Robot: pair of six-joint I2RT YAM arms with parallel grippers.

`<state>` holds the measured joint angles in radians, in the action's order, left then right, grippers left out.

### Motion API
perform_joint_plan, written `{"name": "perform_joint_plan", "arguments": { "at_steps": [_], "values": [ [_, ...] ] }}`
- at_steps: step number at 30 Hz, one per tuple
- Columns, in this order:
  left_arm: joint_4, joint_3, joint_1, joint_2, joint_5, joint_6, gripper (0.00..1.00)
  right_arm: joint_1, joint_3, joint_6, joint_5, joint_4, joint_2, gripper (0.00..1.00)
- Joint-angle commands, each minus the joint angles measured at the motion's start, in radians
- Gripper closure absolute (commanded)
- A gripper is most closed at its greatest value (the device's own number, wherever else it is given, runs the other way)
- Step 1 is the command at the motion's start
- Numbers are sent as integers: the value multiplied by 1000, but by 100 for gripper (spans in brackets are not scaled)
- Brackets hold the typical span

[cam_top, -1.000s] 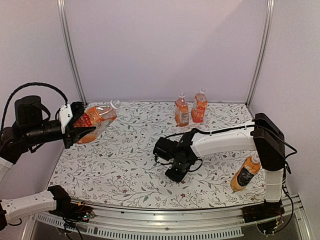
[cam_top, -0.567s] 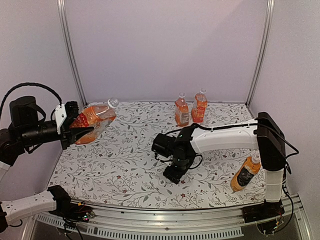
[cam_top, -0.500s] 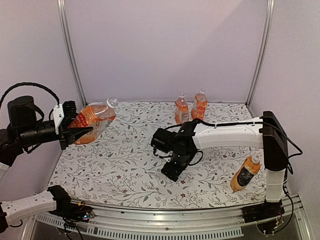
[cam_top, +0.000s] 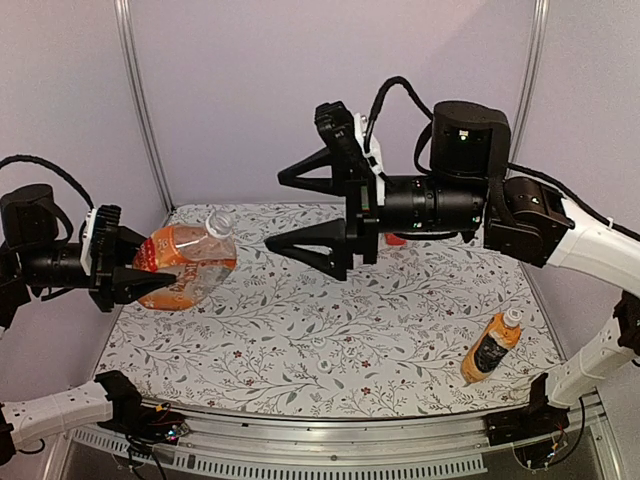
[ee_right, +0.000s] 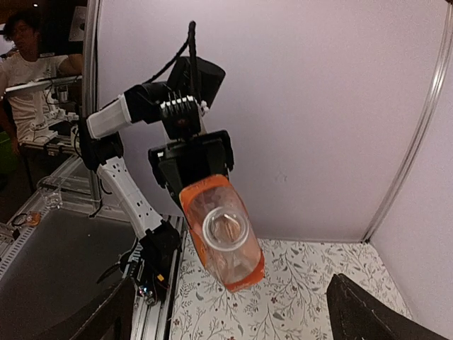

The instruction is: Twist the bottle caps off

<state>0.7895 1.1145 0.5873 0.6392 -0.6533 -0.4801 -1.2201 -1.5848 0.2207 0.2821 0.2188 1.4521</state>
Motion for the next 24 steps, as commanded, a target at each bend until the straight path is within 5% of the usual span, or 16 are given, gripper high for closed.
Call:
{"name": "perform_joint_plan", "arguments": {
  "at_steps": [1,8,18,24],
  "values": [
    [41,29,-12,21,-74,6,75,5,-90,9,224,-276,136,6],
    [43,26,-14,17,-78,5,75,-4,-198,-55,340,-274,272,16],
    [39,31,-14,23,-85,-2,75,-5,-158,-66,291,-255,290,51],
    [39,36,-13,22,-83,-1,75,-2,-158,-44,258,-221,303,45]
  ]
}}
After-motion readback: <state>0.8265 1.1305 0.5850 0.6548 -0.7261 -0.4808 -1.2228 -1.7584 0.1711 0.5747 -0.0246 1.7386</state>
